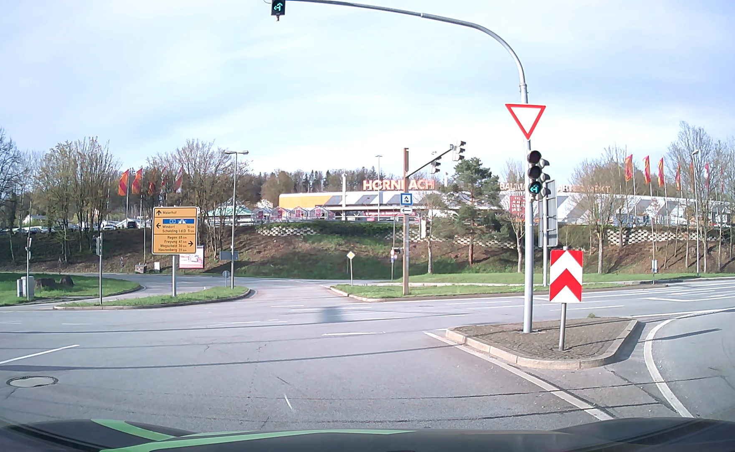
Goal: Follow the waypoints while adhering to traffic rules and regulations
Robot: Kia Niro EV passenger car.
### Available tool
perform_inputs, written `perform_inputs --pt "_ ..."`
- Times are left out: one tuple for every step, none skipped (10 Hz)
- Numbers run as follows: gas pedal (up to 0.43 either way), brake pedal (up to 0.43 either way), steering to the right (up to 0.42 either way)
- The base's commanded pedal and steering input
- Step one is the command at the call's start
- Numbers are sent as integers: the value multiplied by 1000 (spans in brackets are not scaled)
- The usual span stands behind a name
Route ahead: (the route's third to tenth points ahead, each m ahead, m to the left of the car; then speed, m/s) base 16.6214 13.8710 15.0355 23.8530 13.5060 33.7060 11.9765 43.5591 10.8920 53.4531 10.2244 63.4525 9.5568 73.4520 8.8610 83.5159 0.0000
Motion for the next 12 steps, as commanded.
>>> perform_inputs --pt "0 390 -2" --pt "0 390 -2" --pt "0 384 -2" --pt "0 384 -2" --pt "0 390 -2" --pt "0 390 -2" --pt "0 390 -2" --pt "0 390 -2" --pt "0 390 -2" --pt "0 384 -2" --pt "0 384 -2" --pt "0 384 -2"
